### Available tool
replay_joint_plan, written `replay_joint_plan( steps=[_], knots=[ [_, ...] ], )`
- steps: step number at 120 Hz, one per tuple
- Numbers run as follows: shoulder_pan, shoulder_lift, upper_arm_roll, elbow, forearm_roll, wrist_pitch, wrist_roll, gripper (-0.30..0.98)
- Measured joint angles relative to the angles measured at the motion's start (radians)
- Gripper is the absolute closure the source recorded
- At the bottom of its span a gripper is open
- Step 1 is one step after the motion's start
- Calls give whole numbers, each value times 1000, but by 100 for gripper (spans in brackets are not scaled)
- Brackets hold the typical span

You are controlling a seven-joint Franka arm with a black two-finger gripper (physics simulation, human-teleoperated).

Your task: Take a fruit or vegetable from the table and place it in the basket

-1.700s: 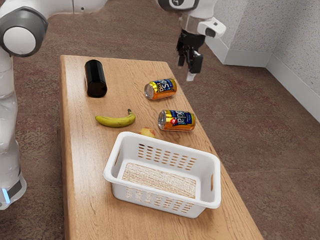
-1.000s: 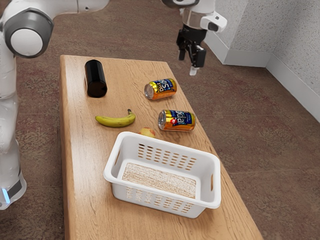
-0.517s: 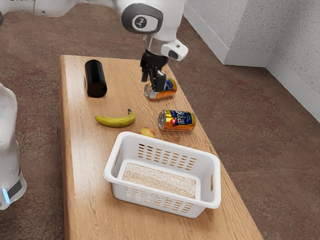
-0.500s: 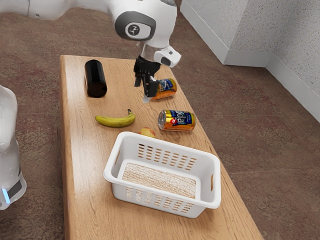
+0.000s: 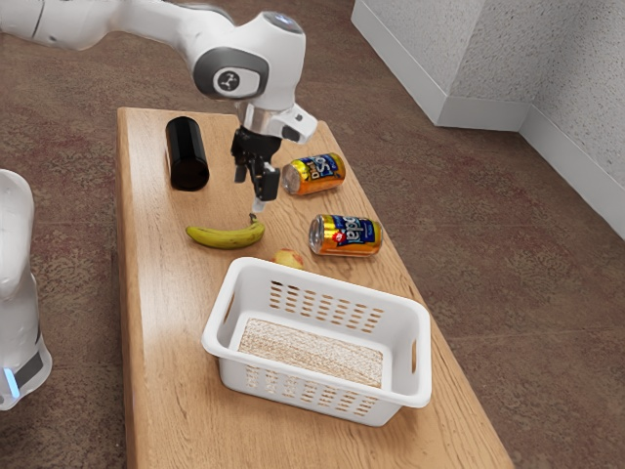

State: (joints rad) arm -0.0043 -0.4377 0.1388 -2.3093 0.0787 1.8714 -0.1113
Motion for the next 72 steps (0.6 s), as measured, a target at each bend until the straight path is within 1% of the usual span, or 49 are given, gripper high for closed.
replay_joint_plan(
  steps=[19, 39, 72],
  knots=[
    [1, -9, 8, -50, 0, 43, 0, 0],
    [1, -15, 45, -89, 0, 69, 0, 0],
    [0, 6, 47, -116, 1, 118, -1, 0]
  ],
)
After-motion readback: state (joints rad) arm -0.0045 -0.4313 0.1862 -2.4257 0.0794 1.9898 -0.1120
